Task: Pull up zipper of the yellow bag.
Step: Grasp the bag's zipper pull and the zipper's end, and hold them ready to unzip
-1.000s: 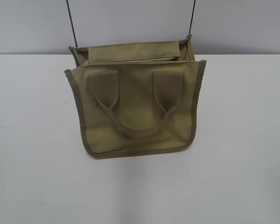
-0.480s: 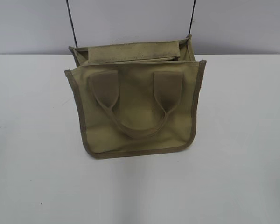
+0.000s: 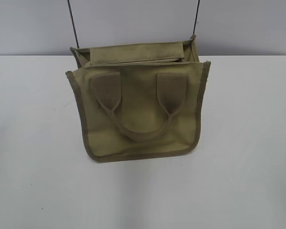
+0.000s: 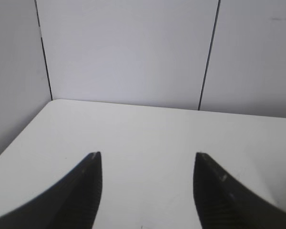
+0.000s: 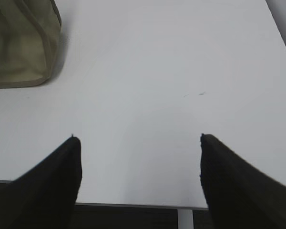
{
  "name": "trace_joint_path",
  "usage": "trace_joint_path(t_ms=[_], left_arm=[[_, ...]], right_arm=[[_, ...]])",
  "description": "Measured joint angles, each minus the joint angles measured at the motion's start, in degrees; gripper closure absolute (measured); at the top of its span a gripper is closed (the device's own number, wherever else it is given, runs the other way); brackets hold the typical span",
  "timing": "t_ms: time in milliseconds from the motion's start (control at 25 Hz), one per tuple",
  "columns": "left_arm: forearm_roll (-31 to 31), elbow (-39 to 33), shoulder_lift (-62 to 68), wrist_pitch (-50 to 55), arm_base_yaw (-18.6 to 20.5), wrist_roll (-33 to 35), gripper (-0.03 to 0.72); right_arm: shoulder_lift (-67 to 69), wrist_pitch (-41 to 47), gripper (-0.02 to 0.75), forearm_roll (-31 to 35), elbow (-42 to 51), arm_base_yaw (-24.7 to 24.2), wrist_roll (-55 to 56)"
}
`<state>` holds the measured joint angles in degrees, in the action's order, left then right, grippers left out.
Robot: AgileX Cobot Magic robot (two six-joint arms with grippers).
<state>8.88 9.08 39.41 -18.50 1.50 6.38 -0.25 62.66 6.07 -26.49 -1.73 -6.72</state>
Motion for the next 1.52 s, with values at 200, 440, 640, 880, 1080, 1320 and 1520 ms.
trace_joint_path(t_ms=[200,440,640,880,1080,1320,1520], left_arm=[[-5.83,-0.07,12.5,-11.38,-4.96,-3.8,0.232],[-9.5,0.09,29.44,-23.19,-14.09,-5.14,0.27],[-19.19,4.78,42.13,-29.1,-15.81,-8.15,0.323],[-28.29,11.64,53.96,-33.4,-15.88,-11.25,0.334],[-33.84,14.95,60.86,-38.02,-15.88,-13.76,0.336],[-38.91,18.02,66.61,-41.15,-15.88,-17.06,0.337],[-41.26,21.32,71.28,-43.86,-15.88,-19.26,0.337]], right_arm=[[0.0,0.0,0.174,0.0,0.0,0.0,0.0],[0.0,0.0,0.174,0.0,0.0,0.0,0.0],[0.0,0.0,0.174,0.0,0.0,0.0,0.0],[0.0,0.0,0.174,0.0,0.0,0.0,0.0],[0.0,0.0,0.174,0.0,0.0,0.0,0.0],[0.0,0.0,0.174,0.0,0.0,0.0,0.0],[0.0,0.0,0.174,0.0,0.0,0.0,0.0]])
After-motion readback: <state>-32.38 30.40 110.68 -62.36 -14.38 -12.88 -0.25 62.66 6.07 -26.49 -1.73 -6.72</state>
